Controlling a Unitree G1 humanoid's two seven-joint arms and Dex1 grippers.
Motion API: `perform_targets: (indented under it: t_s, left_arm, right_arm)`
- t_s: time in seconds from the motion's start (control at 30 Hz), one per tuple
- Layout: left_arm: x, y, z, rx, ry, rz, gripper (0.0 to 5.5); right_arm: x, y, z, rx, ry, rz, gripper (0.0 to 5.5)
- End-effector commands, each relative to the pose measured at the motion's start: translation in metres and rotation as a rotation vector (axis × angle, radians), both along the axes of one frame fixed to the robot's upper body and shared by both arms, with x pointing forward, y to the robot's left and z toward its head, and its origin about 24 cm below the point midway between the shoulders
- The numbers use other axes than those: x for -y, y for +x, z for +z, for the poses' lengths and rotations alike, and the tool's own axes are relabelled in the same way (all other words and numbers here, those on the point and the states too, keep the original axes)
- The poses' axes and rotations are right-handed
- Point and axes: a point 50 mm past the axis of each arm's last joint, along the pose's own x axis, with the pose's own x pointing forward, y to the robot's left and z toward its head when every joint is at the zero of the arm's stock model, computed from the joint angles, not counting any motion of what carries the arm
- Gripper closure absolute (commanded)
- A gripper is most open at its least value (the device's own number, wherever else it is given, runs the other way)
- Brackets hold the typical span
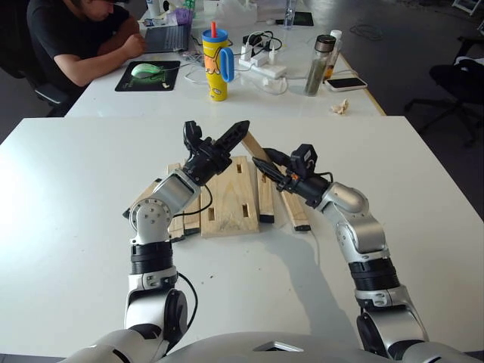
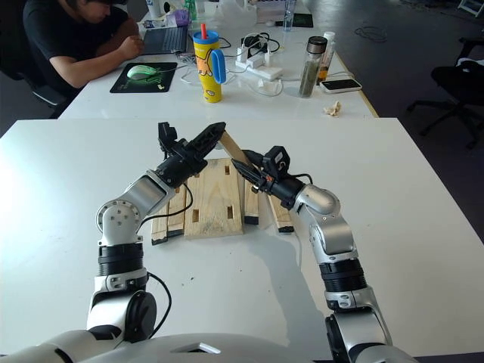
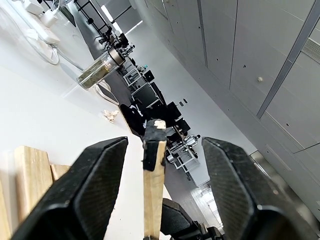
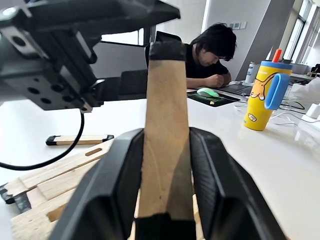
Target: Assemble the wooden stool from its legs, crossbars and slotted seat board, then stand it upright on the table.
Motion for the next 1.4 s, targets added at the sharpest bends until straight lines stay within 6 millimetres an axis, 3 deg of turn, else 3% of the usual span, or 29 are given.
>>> perform_targets:
  t_s: [0.03,0.43,0.63,0.67,0.77,0.93,1.03,1.17,1.4]
  left_arm:
    - [-0.003,0.0,-0.001,0.012,0.038,0.004,3.25]
    - [0.001,0.001,-0.013,-0.003,0.108,-0.006,5.04]
    - [-0.008,0.007,-0.01,0.006,0.101,0.062,5.06]
    - [-0.01,0.008,-0.01,0.013,0.107,0.082,5.06]
    - [-0.025,0.009,-0.009,0.033,0.115,0.191,5.06]
    - [-0.063,0.002,-0.001,0.081,0.19,0.497,5.06]
    - [-0.08,-0.014,-0.007,0.072,0.233,0.687,5.06]
    - [-0.087,-0.026,-0.03,-0.013,0.289,0.835,5.06]
    - [-0.085,-0.031,-0.054,-0.124,0.28,0.874,5.06]
  right_arm:
    - [0.0,-0.005,0.0,-0.013,0.003,0.028,4.19]
    - [0.004,-0.002,0.0,-0.025,0.006,0.006,4.19]
    - [0.007,0.001,-0.003,-0.025,-0.027,-0.023,4.19]
    - [0.008,0.001,-0.005,-0.023,-0.057,-0.031,3.83]
    - [0.011,0.001,-0.015,-0.059,-0.113,-0.054,3.5]
    - [0.056,0.001,-0.04,-0.196,-0.181,-0.221,3.5]
    - [0.072,0.009,-0.04,-0.229,-0.132,-0.309,3.5]
    - [0.068,0.015,-0.037,-0.23,-0.106,-0.324,3.5]
    - [0.057,0.014,-0.039,-0.235,-0.09,-0.311,3.5]
